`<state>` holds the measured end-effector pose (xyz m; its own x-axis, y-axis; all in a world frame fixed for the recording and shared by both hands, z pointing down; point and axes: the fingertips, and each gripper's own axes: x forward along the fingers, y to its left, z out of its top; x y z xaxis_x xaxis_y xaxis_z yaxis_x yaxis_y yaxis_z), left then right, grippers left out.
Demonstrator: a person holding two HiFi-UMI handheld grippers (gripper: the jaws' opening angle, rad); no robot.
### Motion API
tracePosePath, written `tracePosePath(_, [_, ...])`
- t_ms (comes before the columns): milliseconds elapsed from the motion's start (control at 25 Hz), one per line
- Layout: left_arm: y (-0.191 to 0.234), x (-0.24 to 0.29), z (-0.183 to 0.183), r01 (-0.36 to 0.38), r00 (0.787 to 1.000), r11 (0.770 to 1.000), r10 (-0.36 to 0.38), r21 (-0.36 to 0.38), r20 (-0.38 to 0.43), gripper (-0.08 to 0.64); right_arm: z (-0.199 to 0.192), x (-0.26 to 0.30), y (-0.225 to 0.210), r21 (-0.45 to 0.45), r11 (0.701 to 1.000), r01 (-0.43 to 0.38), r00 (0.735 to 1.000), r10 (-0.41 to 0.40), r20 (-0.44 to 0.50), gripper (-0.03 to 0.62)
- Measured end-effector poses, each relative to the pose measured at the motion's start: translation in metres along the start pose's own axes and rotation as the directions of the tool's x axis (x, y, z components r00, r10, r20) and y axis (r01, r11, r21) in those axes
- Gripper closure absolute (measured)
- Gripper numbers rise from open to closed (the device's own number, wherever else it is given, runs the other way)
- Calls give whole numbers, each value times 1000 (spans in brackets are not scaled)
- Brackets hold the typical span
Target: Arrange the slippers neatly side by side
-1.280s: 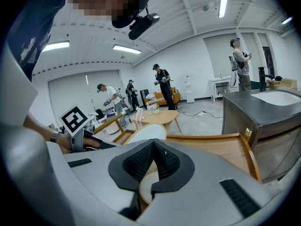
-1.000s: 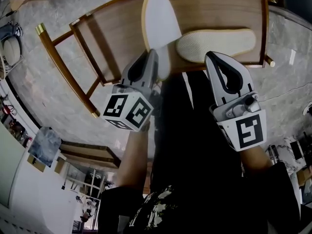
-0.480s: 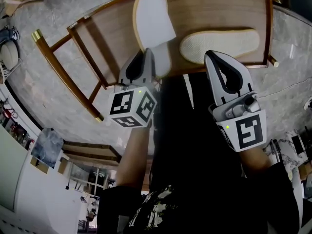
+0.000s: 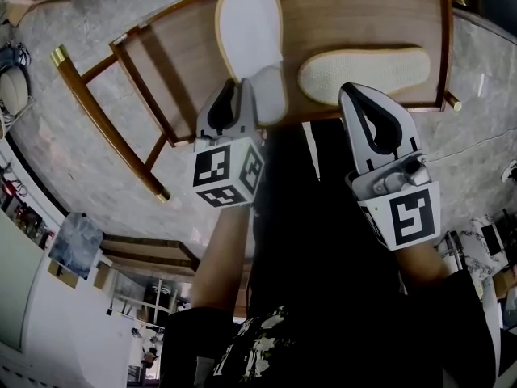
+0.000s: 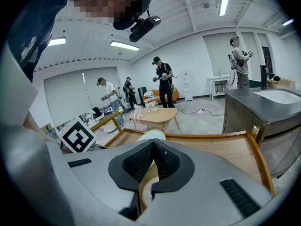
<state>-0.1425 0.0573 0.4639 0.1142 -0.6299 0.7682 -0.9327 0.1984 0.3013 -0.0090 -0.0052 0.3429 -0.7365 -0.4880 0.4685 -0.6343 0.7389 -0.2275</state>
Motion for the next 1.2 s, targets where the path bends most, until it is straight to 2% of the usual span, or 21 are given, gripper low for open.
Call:
tracePosePath(200, [4,-8,1,-30,999,999,30,18,12,474,0,-7,-2,-6,1000,14,1000,-14,10,594])
tracePosePath(400, [-2,-23,18,-66,996,992,59,111,65,490,7,-21,-10,2,999,39,997,-39,74,594])
tracePosePath(520, [-30,-25,36,-22,994,991,8,131,112,538,3,-32,-20,13,997,75,994,-76,77,594])
tracePosePath(600, [-62,-21,44,62,990,983,-82,174,112,556,1,-40,-29,21,995,98,991,-100,85,594])
tracePosePath(680, [-97,-12,42,168,979,958,-190,233,76,557,-3,-49,-38,30,993,117,988,-119,95,594])
tracePosePath(760, [-128,-3,35,252,963,919,-268,302,10,558,-10,-58,-50,48,987,151,983,-155,96,594])
tracePosePath(920, [-169,12,29,348,934,826,-346,444,-88,558,-34,-75,-73,56,969,242,969,-244,35,594])
tracePosePath(1000, [-180,19,26,376,924,790,-360,485,-129,557,-51,-80,-81,40,960,275,961,-275,-23,594])
tracePosePath(1080, [-184,29,21,391,920,774,-349,499,-180,557,-66,-86,-91,79,948,307,951,-303,-66,594])
tracePosePath(1160, [-184,38,12,410,912,769,-331,490,-243,550,-77,-93,-102,117,932,342,938,-333,-92,594])
tracePosePath(1200, [-184,42,7,423,904,768,-325,480,-277,522,-82,-96,-108,130,924,361,931,-349,-103,594])
